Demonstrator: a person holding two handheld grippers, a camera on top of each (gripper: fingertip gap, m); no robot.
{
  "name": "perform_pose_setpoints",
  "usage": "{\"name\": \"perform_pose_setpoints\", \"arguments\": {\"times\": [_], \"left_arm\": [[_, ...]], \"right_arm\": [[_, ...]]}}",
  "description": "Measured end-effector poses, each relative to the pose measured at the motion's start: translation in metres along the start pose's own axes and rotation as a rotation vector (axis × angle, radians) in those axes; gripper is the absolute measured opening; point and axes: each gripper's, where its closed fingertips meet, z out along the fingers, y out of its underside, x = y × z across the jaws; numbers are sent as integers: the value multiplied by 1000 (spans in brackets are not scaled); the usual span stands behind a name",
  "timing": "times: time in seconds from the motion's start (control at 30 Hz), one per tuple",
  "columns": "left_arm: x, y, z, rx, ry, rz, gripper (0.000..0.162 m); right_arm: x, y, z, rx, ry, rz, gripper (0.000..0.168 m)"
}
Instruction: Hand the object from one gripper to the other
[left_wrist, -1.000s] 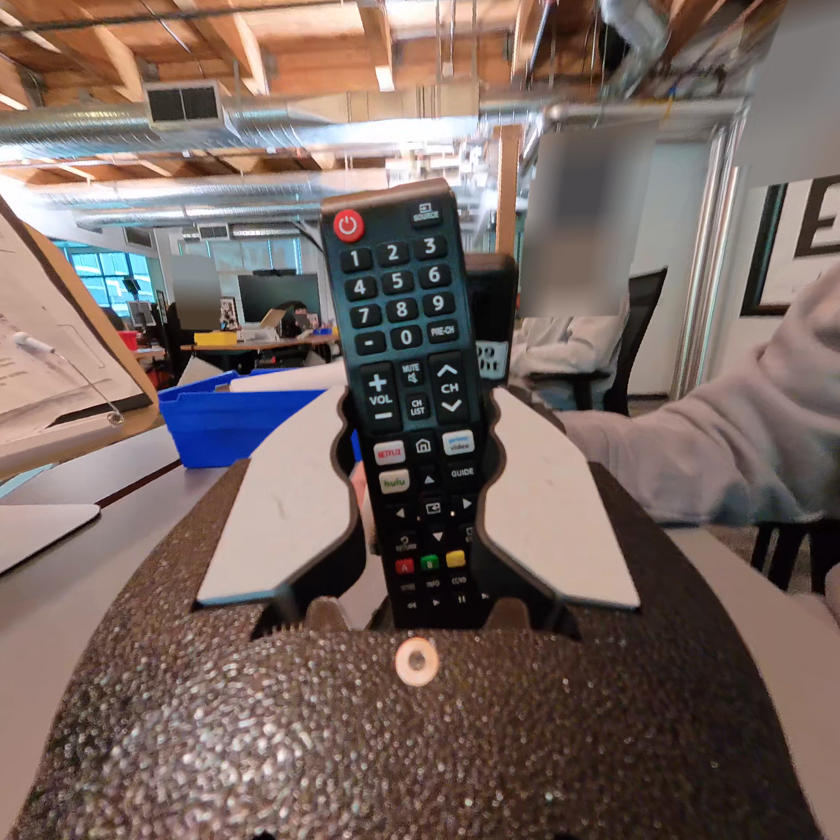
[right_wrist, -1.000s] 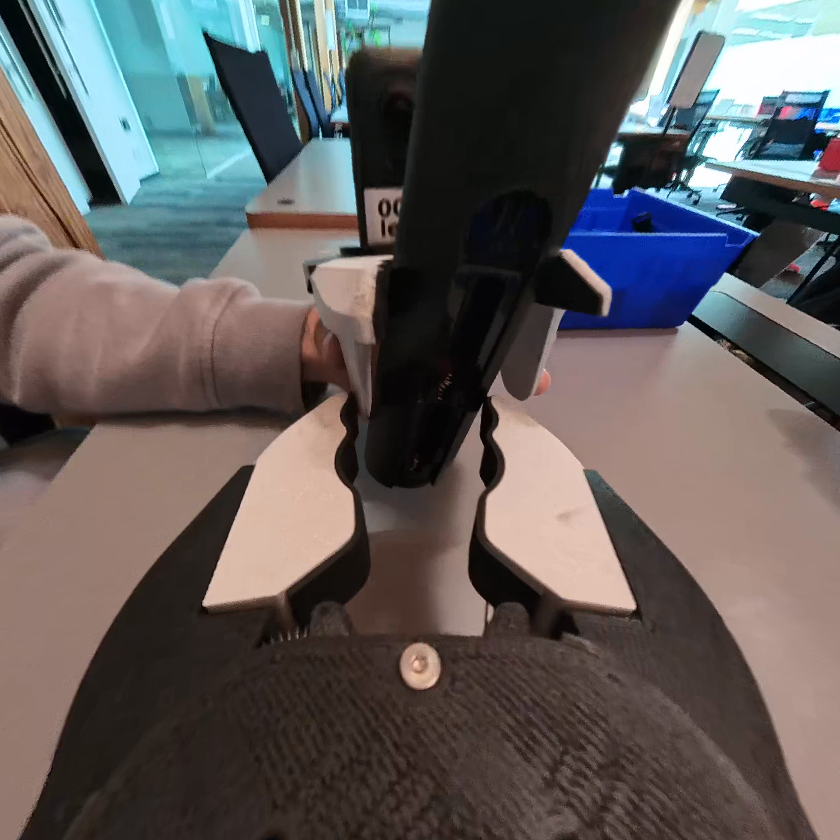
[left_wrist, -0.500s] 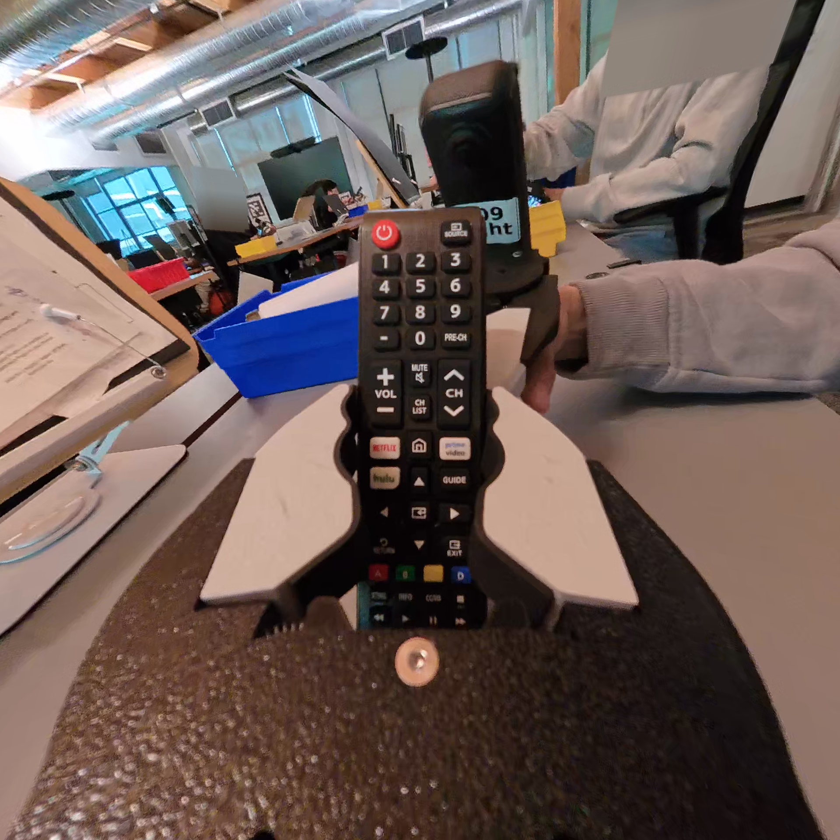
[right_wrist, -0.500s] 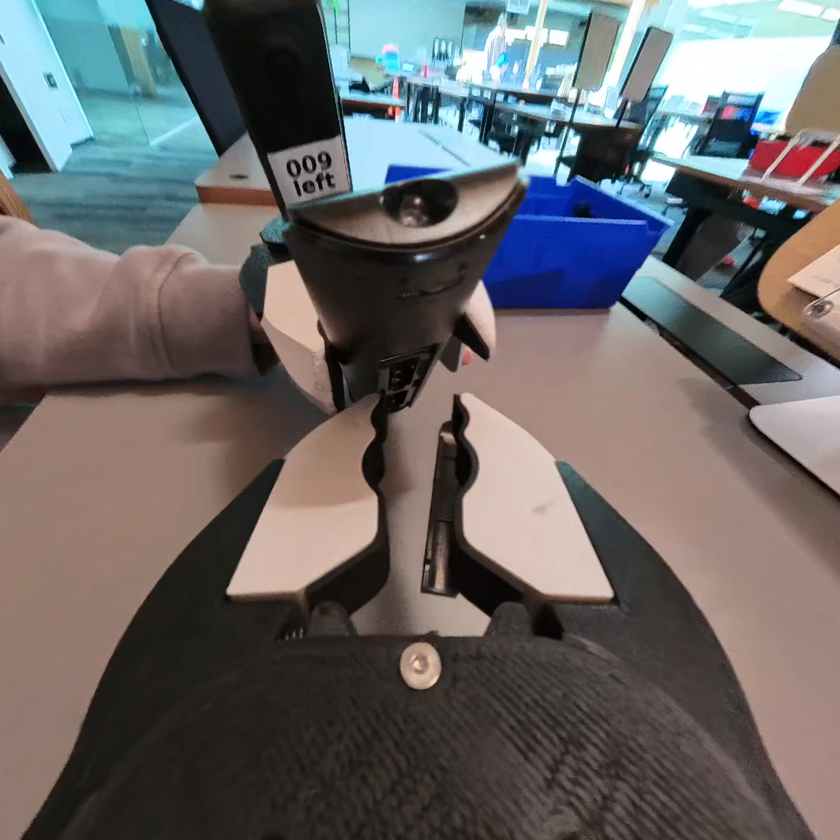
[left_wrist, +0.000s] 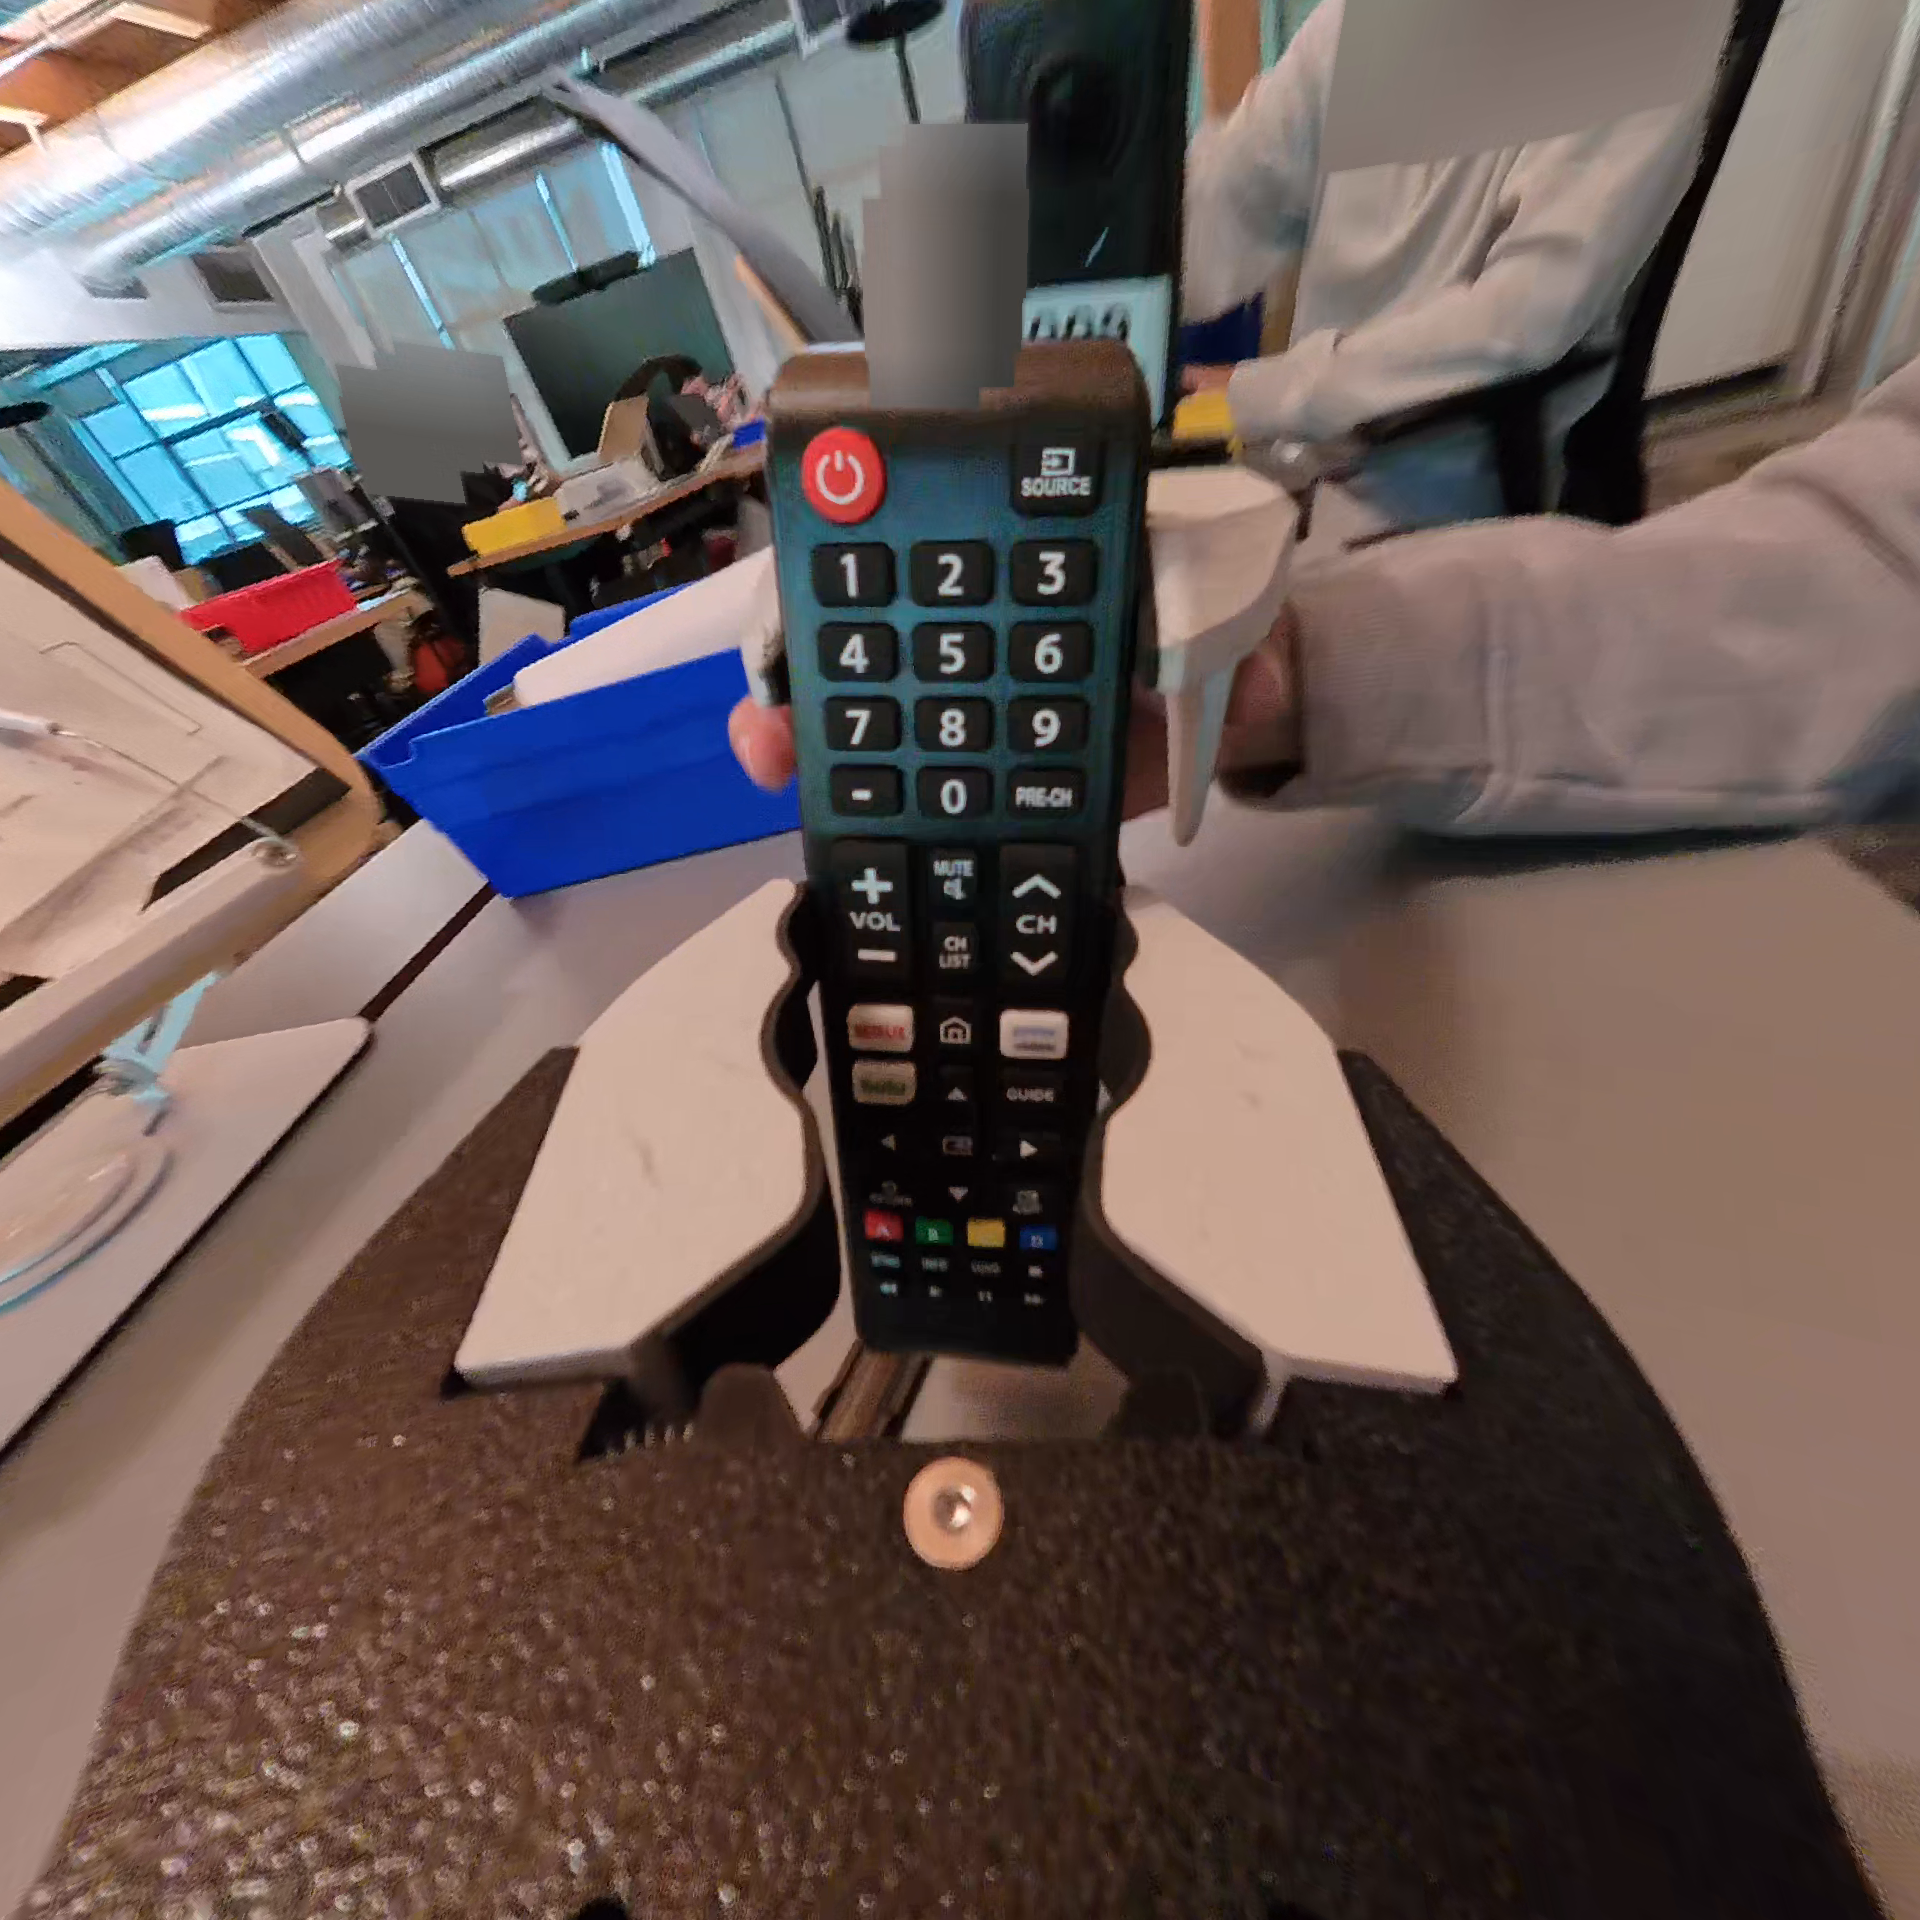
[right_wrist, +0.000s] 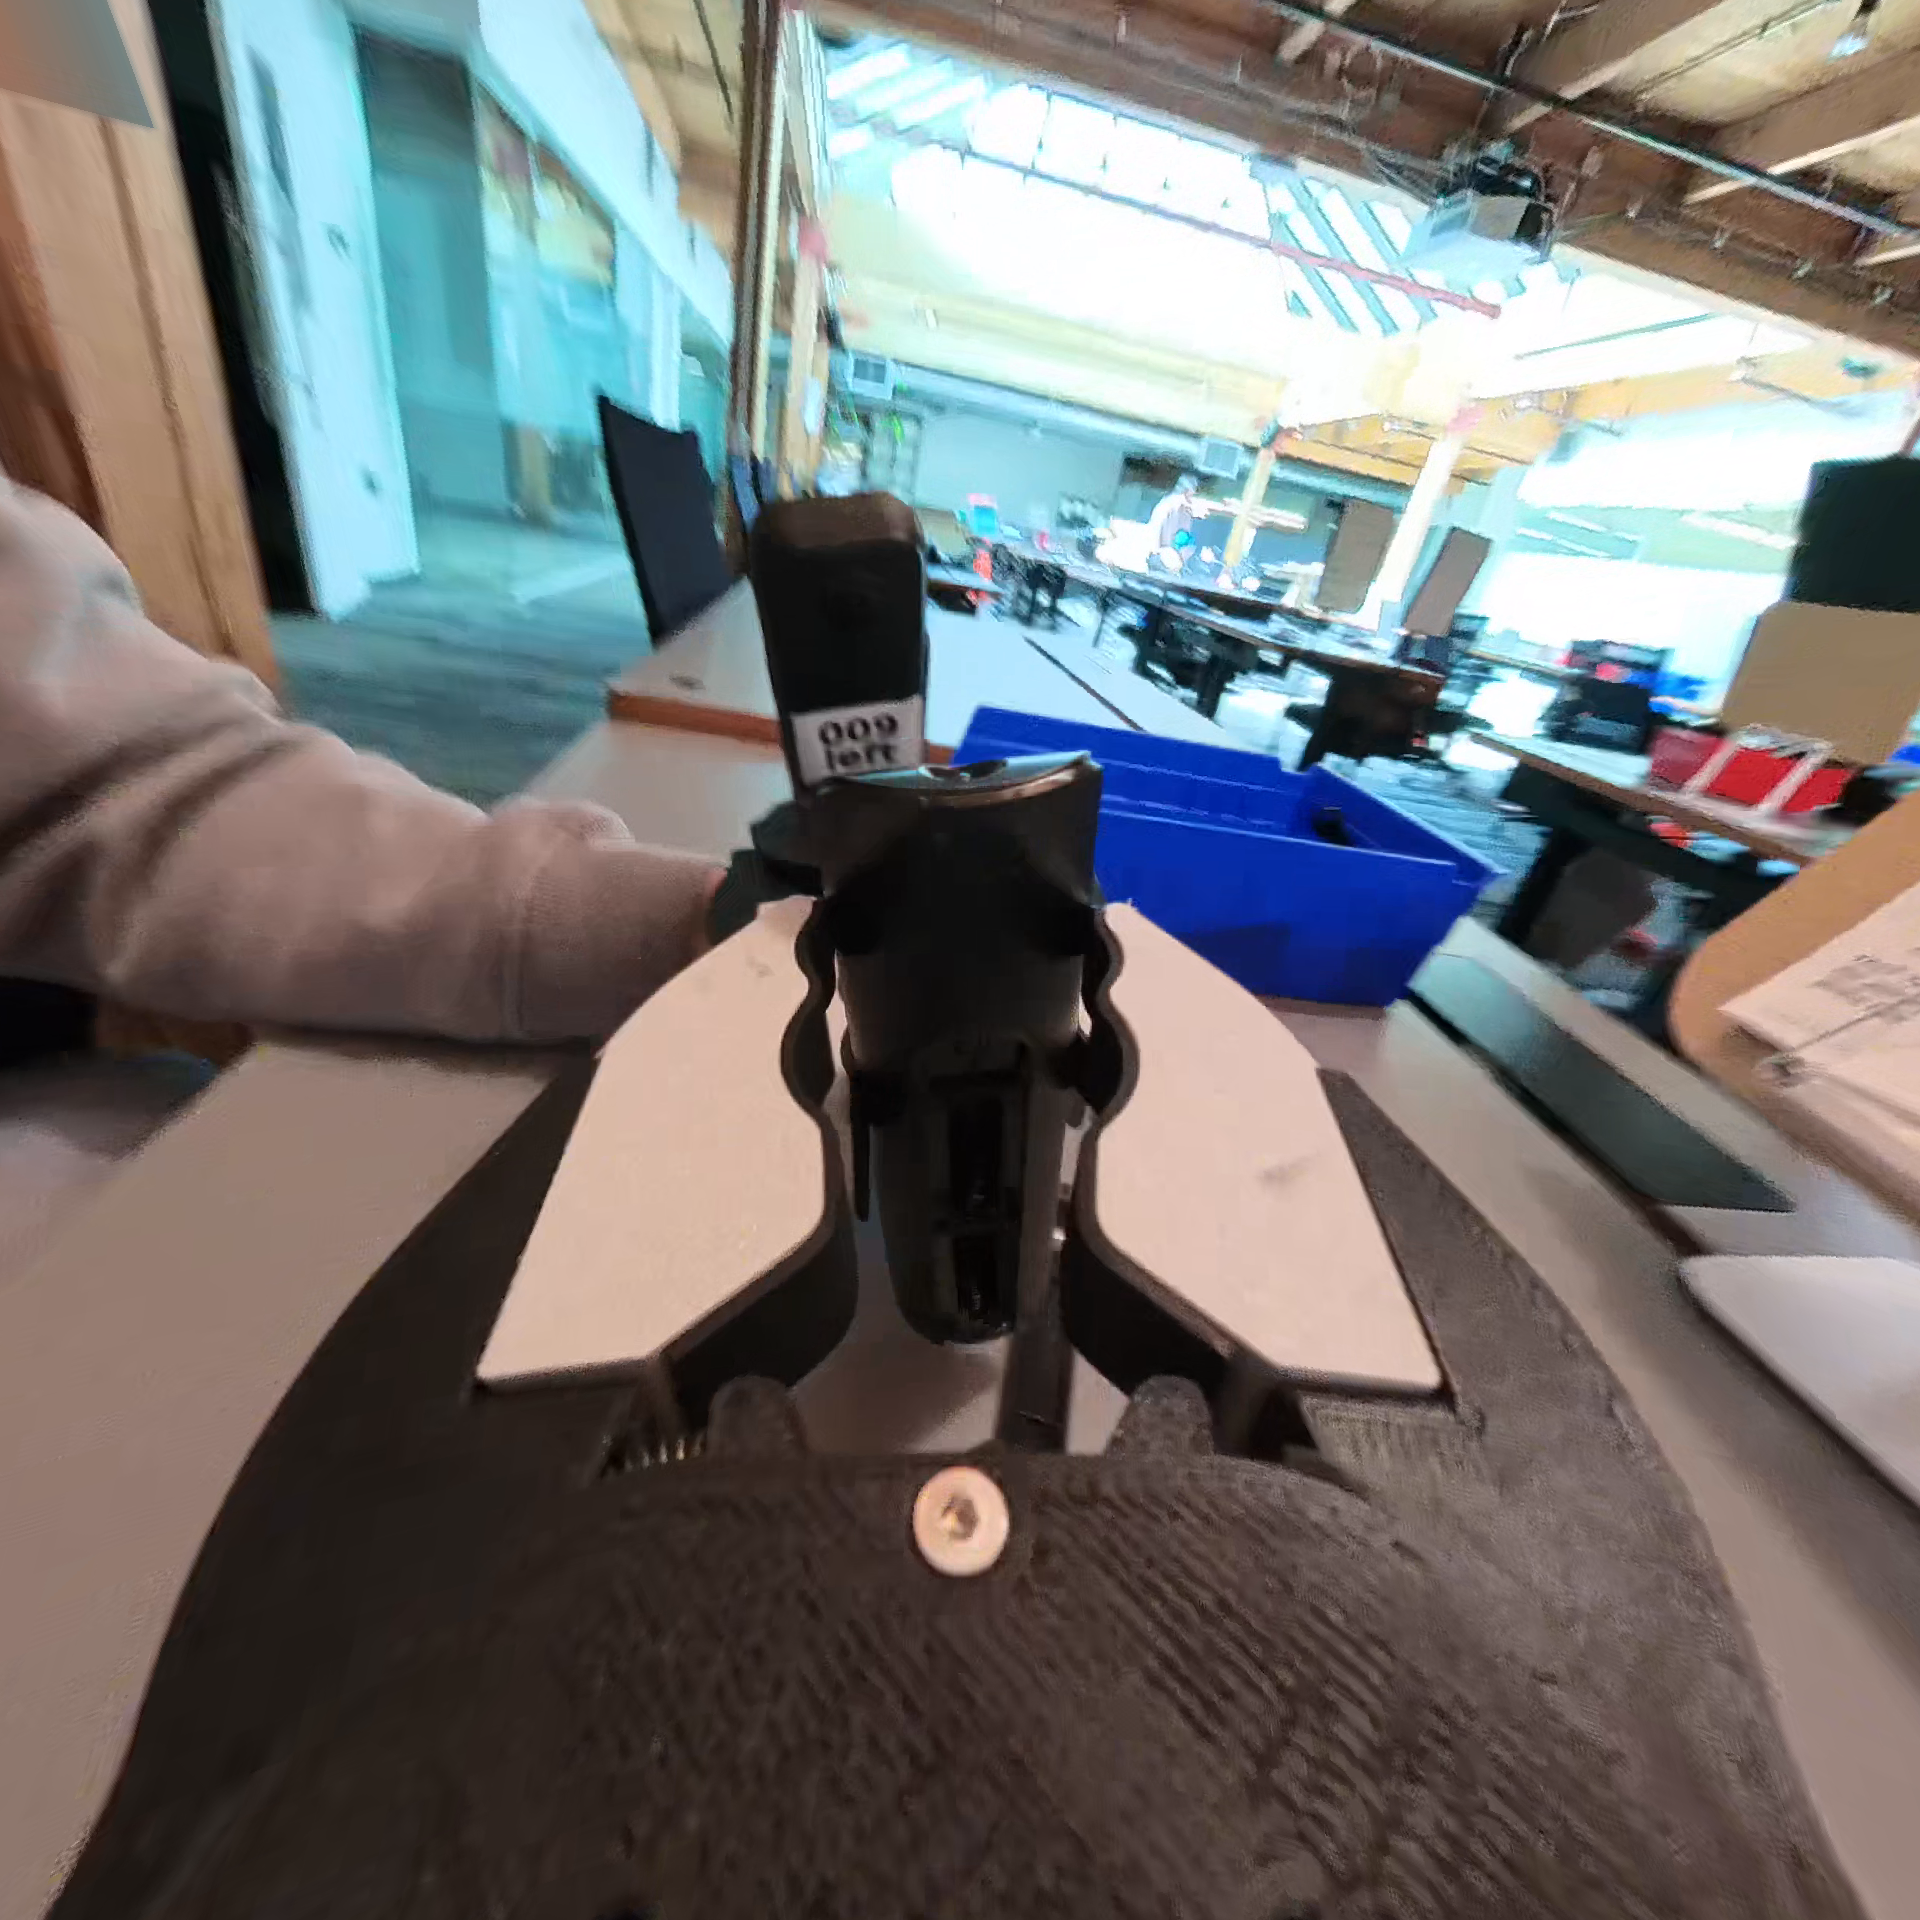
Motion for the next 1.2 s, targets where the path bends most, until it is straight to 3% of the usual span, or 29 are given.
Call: {"name": "perform_pose_setpoints", "arguments": {"times": [0.03,0.1,0.13,0.2,0.33,0.43,0.57,0.63,0.73,0.83,0.93,1.0,1.1,1.17,1.2], "left_arm": [[-2,1,1,-27,-33,23,52],[-5,2,3,-61,-67,33,82],[-7,2,3,-68,-83,13,89],[-9,-2,0,-36,-75,-55,94],[-31,-14,-10,26,-190,-161,79],[-44,-20,-12,92,-241,-331,57],[-40,-2,-7,15,-213,-362,47],[-39,0,-7,-9,-207,-343,34],[-45,-4,-14,37,-203,-425,22],[-56,-6,-24,134,-198,-580,22],[-69,-4,-39,245,-158,-811,22],[-73,2,-46,284,-102,-952,22],[-68,18,-46,221,-32,-1081,22],[-66,24,-44,194,-20,-1104,22],[-66,26,-45,191,-17,-1110,22]], "right_arm": [[1,2,1,-37,34,-75,46],[10,7,3,-145,147,-240,46],[17,11,3,-207,210,-329,46],[31,18,2,-328,354,-521,46],[60,30,-8,-596,609,-889,46],[64,42,-5,-721,641,-1043,46],[60,47,4,-754,642,-1111,46],[62,49,3,-761,636,-1110,46],[60,44,-3,-633,599,-1056,46],[72,38,-22,-538,632,-939,61],[86,44,-43,-560,646,-879,66],[89,50,-50,-570,627,-834,65],[89,59,-53,-624,584,-869,61],[84,71,-51,-686,508,-880,44],[83,73,-51,-694,500,-872,44]]}}
